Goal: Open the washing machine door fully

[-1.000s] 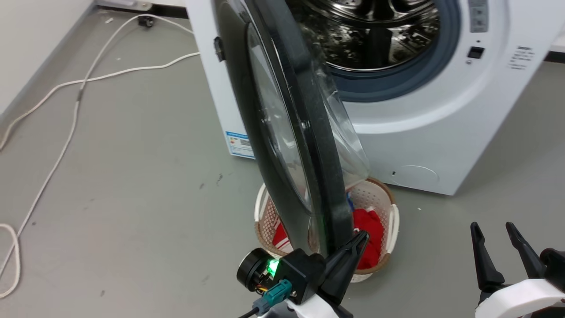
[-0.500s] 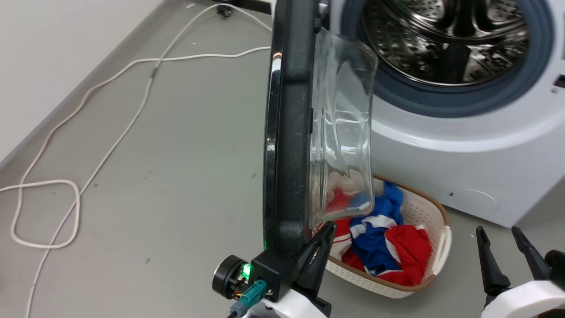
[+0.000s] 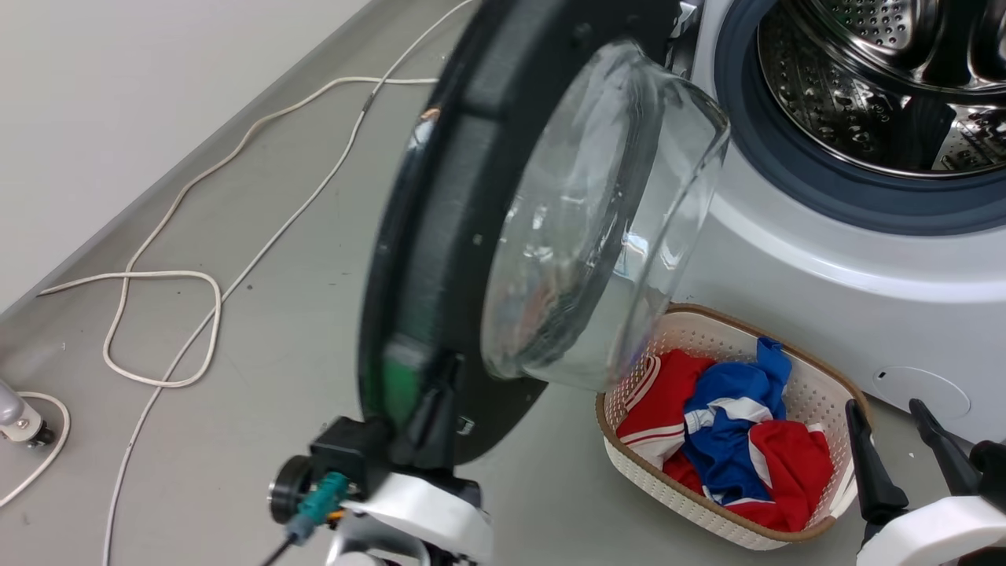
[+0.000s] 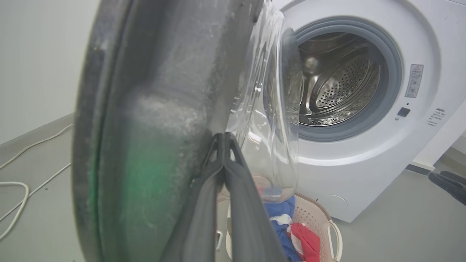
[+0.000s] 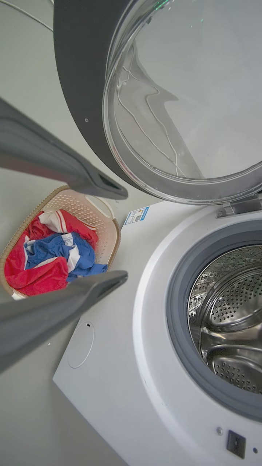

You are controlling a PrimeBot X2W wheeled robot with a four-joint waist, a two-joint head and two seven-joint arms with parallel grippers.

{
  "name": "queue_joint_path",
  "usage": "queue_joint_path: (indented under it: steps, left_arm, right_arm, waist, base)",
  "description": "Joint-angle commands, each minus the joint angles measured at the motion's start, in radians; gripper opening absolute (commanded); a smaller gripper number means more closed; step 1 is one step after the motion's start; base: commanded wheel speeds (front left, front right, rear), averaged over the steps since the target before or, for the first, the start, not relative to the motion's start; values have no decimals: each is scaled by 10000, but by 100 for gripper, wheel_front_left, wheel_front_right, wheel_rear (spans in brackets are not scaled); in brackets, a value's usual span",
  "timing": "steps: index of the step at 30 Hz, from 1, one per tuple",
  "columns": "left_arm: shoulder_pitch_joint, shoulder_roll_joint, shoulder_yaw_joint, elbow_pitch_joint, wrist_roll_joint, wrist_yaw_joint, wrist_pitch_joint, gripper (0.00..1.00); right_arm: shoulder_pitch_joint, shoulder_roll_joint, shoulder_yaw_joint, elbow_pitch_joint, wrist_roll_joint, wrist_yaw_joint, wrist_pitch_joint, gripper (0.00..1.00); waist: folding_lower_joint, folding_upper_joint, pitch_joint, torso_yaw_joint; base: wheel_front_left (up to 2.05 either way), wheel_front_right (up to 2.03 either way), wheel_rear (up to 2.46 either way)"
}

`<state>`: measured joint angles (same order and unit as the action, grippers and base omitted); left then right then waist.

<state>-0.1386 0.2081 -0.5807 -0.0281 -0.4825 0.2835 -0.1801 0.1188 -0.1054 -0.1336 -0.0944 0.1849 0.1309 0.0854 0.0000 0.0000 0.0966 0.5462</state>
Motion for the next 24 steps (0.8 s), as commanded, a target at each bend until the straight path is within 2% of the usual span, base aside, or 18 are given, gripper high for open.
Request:
queue_joint_path:
  steps: [1, 12, 24]
  left_arm:
    - [49, 104, 287, 57, -164, 74, -105, 0]
    - [-951, 829, 2222, 1061, -1043, -170, -547, 0]
    - [-2262, 1510, 3908, 3449, -1899, -669, -761, 0]
  right_arm:
    - [-76, -38, 7, -72, -39, -2, 6, 100]
    - [-309, -291, -18, -302, 59, -2, 152, 100]
    - [-693, -621, 44, -333, 121, -2, 71, 100]
  waist:
    - [0, 0, 58, 10]
    - [0, 0, 699, -428]
    - [0, 0, 1413, -976]
  base:
    - [0, 0, 0]
    - [0, 0, 0]
    - [0, 0, 0]
